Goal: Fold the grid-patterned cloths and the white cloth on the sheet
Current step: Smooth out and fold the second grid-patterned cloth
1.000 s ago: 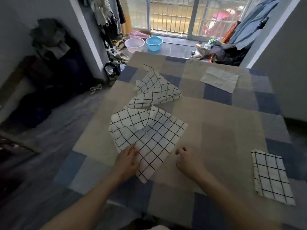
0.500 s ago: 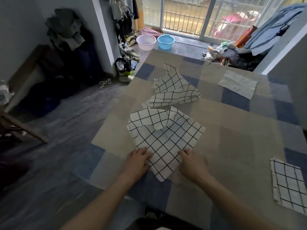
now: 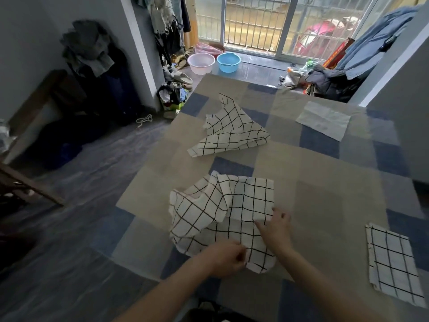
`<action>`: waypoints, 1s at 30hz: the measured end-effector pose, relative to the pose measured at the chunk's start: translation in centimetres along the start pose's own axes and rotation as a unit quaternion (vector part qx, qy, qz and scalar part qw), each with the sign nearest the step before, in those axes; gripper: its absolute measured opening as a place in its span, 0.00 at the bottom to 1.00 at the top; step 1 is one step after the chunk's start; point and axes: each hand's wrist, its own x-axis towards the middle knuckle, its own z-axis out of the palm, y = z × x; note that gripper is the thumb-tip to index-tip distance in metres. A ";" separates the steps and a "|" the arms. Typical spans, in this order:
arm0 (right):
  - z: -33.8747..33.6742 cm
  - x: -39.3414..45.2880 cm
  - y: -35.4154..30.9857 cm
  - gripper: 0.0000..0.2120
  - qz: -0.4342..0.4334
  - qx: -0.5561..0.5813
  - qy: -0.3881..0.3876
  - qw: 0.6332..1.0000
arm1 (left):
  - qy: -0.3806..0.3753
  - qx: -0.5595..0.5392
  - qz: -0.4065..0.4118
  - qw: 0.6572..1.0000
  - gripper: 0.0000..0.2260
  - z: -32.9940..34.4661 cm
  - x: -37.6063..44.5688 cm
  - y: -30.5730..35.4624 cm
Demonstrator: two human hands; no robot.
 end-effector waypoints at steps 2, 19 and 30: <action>-0.6 0.7 0.6 0.31 0.033 0.029 0.004 0.999 | -0.023 -0.016 0.028 0.999 0.05 0.0 0.5 1.2; -7.5 3.2 11.0 0.20 0.123 0.120 0.085 0.982 | 0.210 0.026 -0.135 0.968 0.35 -3.0 -2.4 -11.5; -11.5 3.5 15.2 0.07 0.123 0.090 0.174 0.973 | 0.329 0.095 -0.205 0.917 0.18 -3.5 4.7 -6.0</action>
